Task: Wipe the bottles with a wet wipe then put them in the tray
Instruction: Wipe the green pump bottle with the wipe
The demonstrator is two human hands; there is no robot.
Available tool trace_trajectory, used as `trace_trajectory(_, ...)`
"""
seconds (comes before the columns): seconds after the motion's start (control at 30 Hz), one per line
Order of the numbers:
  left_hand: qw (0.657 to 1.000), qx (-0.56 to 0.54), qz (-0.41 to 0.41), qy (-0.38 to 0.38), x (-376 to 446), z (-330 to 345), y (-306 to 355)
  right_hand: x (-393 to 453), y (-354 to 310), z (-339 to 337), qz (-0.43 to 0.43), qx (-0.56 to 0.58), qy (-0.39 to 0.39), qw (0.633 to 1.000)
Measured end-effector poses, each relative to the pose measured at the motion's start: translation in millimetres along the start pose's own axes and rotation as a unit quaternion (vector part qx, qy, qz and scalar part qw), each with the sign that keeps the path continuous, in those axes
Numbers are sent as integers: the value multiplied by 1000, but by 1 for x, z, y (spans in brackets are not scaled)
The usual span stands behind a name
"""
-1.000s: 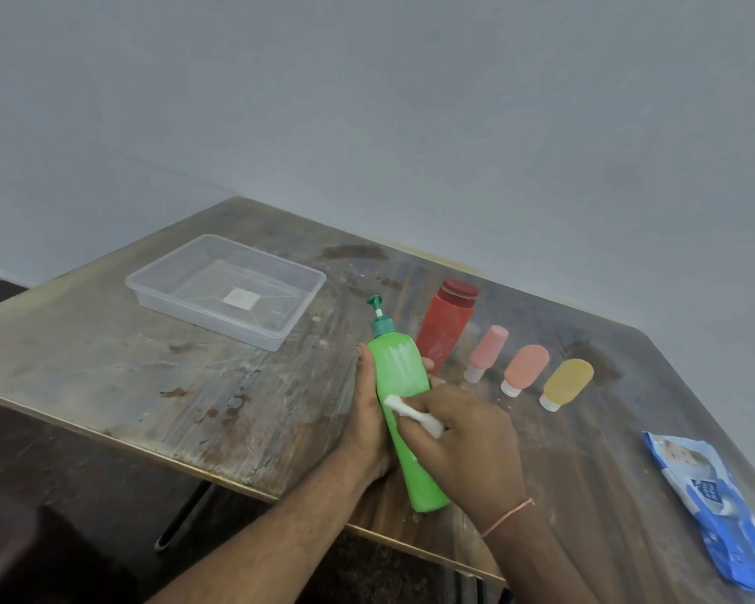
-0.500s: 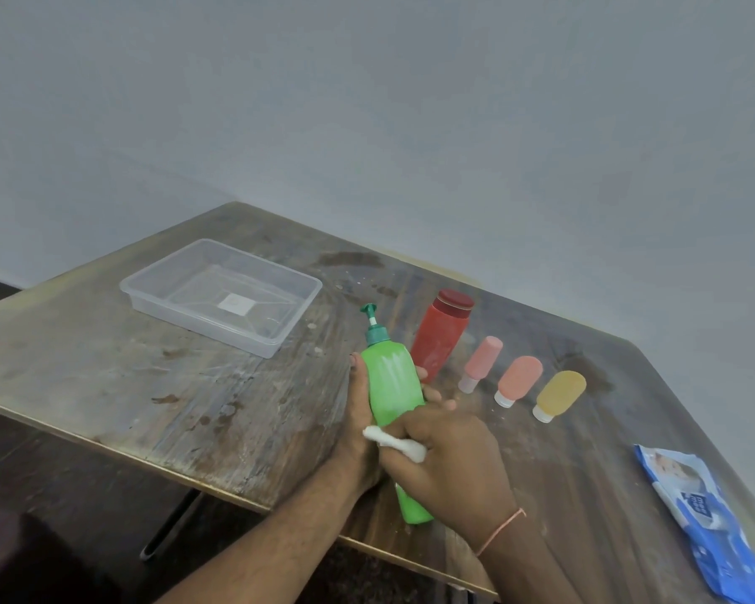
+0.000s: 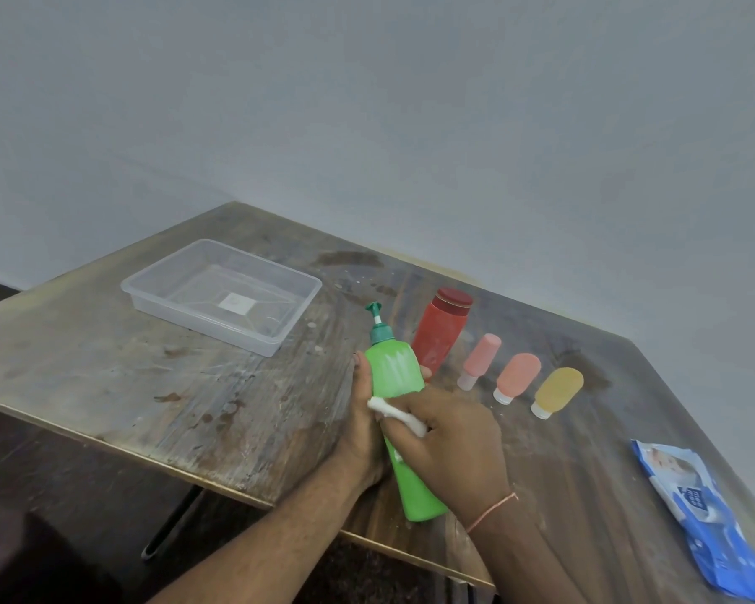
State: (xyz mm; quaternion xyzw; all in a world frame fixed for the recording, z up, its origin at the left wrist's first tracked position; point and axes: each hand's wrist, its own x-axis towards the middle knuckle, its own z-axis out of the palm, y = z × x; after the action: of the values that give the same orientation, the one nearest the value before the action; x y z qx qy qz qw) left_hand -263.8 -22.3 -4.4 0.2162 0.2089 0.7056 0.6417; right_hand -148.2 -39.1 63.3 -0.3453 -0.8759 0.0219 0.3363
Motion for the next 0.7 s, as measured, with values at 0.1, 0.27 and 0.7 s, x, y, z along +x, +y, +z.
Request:
trace_trajectory(0.1, 1000, 5, 0, 1, -1, 0, 1, 5, 4, -2, 25, -2, 25, 999)
trace_trajectory(0.27, 1000, -7, -4, -9, 0, -1, -2, -5, 8, -4, -10, 13, -35, 999)
trace_trajectory(0.7, 1000, 12, -1, -2, 0, -7, -2, -2, 7, 1, -35, 15, -38, 999)
